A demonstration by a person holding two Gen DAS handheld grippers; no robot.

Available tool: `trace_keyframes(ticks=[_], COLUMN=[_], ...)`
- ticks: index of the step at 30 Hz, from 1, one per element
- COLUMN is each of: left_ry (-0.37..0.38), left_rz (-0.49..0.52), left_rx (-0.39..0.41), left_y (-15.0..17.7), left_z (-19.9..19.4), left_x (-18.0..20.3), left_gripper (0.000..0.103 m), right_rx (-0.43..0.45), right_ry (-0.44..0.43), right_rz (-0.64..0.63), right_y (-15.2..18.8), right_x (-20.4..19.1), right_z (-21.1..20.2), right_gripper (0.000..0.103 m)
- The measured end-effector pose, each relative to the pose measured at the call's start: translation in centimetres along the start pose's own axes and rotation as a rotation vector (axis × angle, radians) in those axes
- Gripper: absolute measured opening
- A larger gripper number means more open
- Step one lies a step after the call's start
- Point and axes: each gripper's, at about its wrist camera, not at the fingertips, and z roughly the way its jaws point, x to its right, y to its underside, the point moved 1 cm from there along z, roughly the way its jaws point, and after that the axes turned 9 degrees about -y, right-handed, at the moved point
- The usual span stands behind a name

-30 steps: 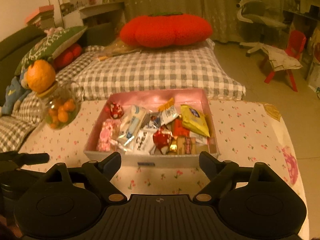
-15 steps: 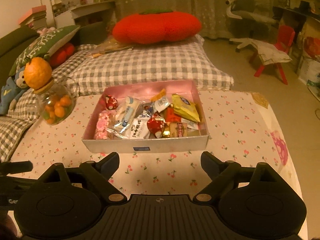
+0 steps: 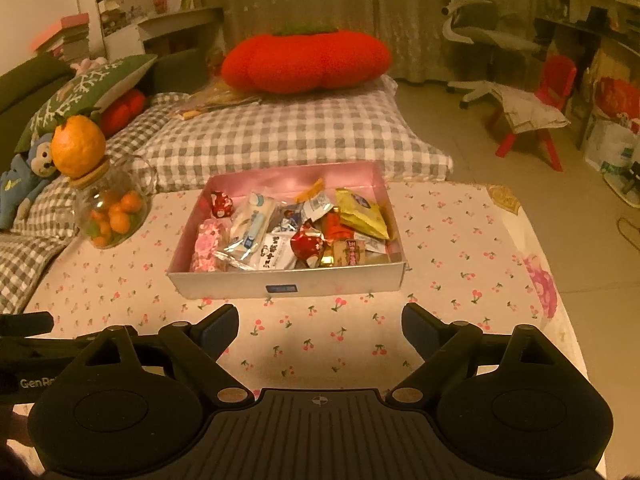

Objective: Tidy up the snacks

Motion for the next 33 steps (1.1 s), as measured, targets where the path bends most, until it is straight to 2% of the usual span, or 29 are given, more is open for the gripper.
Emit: trace_keyframes(ticks=[12, 33], left_ry=[-0.047, -0.058], left_rz=[0.004, 0.002], left_rx=[0.005, 0.006], left_y=[0.5, 0.6], left_z=[-0.7, -0.8], left_x=[0.3, 0.2], left_gripper=[0.102, 0.102], right_rx=[-0.01, -0.017], right_ry=[0.004, 0.027], right_rz=[-0.061, -0.053], right_y=[0.9, 1.0], right_x=[-2.0, -2.0], right_z=[-0.5, -0.3], right_gripper=[0.094, 0.095])
